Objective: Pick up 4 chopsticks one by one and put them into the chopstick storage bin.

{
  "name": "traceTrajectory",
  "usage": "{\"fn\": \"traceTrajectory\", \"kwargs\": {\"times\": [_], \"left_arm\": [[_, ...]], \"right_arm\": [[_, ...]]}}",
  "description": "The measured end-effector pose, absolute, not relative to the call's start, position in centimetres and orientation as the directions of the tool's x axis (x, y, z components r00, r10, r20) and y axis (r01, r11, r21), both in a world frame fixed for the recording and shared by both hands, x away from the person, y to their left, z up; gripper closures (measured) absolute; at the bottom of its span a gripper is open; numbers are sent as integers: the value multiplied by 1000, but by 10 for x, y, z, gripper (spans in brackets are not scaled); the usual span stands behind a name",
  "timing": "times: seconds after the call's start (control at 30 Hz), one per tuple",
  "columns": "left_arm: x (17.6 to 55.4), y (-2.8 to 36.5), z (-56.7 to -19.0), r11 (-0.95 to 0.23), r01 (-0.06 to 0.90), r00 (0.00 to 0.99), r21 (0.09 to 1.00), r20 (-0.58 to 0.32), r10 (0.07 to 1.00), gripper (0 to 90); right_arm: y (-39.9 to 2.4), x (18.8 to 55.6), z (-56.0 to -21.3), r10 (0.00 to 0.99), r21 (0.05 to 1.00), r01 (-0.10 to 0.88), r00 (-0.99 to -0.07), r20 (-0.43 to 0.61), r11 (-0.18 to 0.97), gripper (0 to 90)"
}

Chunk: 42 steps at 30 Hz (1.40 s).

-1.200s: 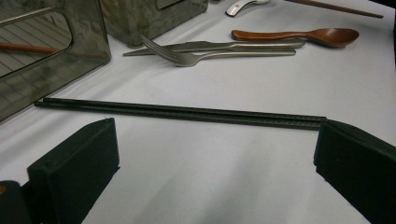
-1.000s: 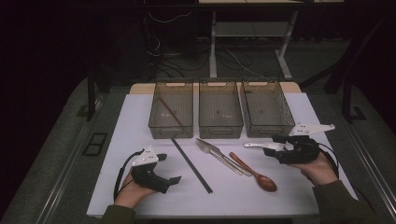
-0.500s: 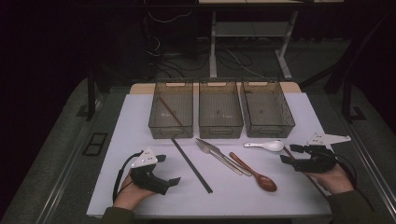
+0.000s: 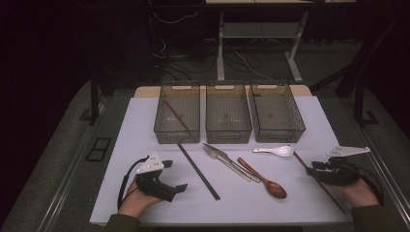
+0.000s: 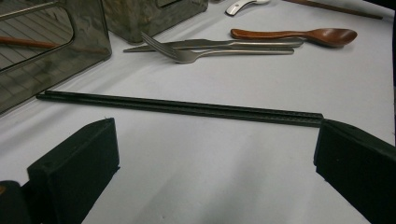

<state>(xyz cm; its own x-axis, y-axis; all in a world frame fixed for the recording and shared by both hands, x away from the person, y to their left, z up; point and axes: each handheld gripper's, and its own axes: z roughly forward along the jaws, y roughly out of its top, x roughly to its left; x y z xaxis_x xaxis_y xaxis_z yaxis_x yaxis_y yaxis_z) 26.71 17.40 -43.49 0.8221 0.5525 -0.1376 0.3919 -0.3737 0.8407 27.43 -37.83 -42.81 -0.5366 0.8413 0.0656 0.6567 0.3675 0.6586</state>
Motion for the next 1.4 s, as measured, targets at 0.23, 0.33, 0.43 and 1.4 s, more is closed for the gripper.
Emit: {"fn": "traceTrajectory", "kwargs": {"times": [0.23,0.33,0.43,1.4], "left_arm": [[268,173,-435,-381,392,827,837,-139,545,0],[268,173,-435,-380,393,827,837,-140,545,0],[268,172,-435,-379,392,827,838,-141,545,0],[267,171,-436,-383,393,828,836,-140,543,0]], "right_arm": [[-381,272,-433,847,622,681,-529,52,388,708],[-382,273,-436,849,609,688,-526,46,393,744],[-382,274,-437,849,604,692,-526,49,395,767],[-389,279,-438,883,573,745,-464,78,341,837]]}}
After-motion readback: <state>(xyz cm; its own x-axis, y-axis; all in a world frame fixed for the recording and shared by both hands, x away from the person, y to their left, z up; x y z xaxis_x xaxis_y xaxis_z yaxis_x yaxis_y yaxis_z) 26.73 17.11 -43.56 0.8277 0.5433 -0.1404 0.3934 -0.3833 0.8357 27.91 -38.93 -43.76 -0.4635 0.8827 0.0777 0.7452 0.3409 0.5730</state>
